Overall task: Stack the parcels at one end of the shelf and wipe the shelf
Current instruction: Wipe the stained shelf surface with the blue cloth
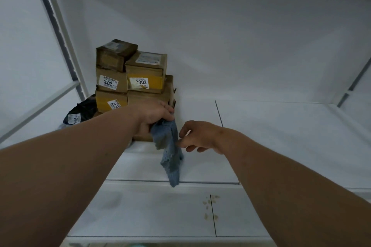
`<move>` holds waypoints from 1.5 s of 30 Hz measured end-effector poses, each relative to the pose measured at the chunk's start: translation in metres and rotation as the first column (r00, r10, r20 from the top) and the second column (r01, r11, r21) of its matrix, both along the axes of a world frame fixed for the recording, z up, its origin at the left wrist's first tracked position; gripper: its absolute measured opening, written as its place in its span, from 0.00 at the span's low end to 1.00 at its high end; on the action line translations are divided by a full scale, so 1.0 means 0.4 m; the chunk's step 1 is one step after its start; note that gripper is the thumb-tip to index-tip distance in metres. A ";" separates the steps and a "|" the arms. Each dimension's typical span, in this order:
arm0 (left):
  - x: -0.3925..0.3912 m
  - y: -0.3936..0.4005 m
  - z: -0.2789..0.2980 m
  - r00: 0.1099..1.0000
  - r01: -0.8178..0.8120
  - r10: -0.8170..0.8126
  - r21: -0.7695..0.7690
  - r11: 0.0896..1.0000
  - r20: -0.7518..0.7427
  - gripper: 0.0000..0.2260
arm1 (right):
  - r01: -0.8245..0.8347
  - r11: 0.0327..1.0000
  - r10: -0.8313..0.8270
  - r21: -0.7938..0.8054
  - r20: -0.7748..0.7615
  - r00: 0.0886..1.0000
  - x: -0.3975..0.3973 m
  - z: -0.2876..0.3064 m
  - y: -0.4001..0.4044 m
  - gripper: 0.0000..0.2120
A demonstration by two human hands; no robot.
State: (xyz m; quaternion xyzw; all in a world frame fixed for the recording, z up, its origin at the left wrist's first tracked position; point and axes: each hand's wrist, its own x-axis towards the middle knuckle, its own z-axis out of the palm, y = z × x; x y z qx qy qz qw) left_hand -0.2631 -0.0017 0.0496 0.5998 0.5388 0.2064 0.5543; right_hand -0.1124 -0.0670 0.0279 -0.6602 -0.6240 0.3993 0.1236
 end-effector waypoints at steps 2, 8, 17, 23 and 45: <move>0.008 -0.006 0.006 0.999 0.004 -0.003 -0.027 1.000 0.050 0.17 | -0.041 0.999 0.041 -0.022 0.017 0.999 -0.011 0.008 -0.008 0.18; 0.012 -0.029 0.027 0.992 0.128 -0.125 -0.131 0.983 0.032 0.24 | -0.068 0.988 0.056 0.140 0.086 0.995 -0.013 0.006 -0.003 0.13; -0.021 -0.034 0.046 0.786 0.251 -0.084 0.192 0.949 -0.613 0.14 | 0.059 0.943 -0.152 0.329 0.264 0.953 0.069 0.043 0.012 0.15; -0.032 -0.016 0.052 0.792 0.217 -0.060 0.188 0.958 -0.607 0.07 | 0.154 0.899 -0.247 0.409 0.186 0.951 0.125 0.046 0.005 0.13; 0.149 0.081 0.088 0.940 -0.195 0.314 0.542 0.817 -0.136 0.14 | 0.342 0.763 -0.528 0.548 0.224 0.819 0.359 0.077 0.051 0.08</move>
